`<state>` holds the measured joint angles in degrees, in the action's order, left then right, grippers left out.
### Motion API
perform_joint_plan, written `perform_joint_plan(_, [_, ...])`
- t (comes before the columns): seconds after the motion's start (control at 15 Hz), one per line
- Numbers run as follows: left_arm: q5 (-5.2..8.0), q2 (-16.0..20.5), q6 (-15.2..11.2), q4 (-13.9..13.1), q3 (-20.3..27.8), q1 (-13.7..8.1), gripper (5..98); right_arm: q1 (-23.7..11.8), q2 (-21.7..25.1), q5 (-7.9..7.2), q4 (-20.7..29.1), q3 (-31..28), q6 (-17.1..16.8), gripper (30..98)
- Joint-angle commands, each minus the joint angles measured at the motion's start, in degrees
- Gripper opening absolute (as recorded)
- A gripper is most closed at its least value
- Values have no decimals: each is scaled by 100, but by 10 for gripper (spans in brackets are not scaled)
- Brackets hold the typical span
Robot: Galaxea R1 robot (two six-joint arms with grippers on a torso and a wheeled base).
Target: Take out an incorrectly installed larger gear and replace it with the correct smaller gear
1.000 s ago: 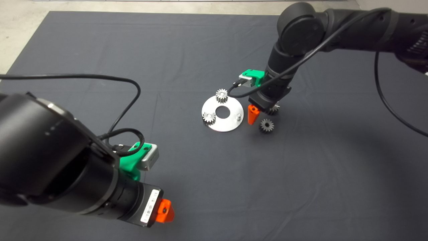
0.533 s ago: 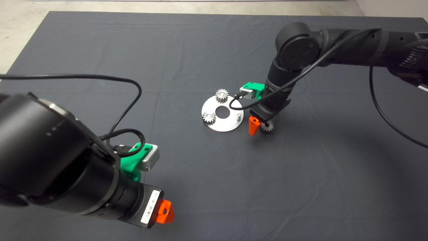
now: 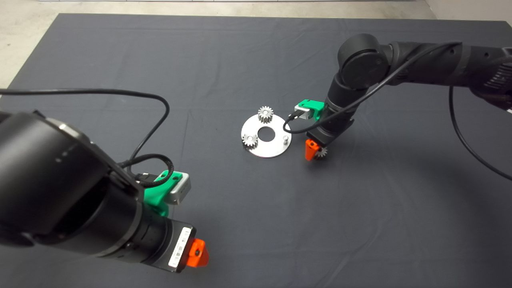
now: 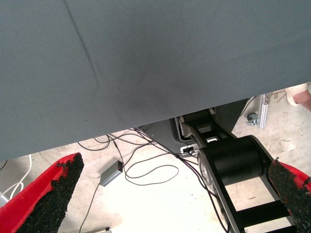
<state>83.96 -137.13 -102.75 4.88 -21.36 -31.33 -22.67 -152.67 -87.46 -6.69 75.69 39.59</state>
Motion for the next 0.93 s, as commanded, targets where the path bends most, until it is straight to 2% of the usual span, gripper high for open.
perform_joint_plan(0.0, [15, -3, -21, -101, 98, -72, 982, 12, 119, -676, -385, -47, -118, 878])
perform_joint_plan(0.33, [15, -2, -17, -101, 98, -67, 982, 289, 154, -668, -553, -47, -118, 878])
perform_joint_plan(0.87, [15, 15, -25, -101, 98, -67, 982, 316, 145, -668, -807, -56, -109, 878])
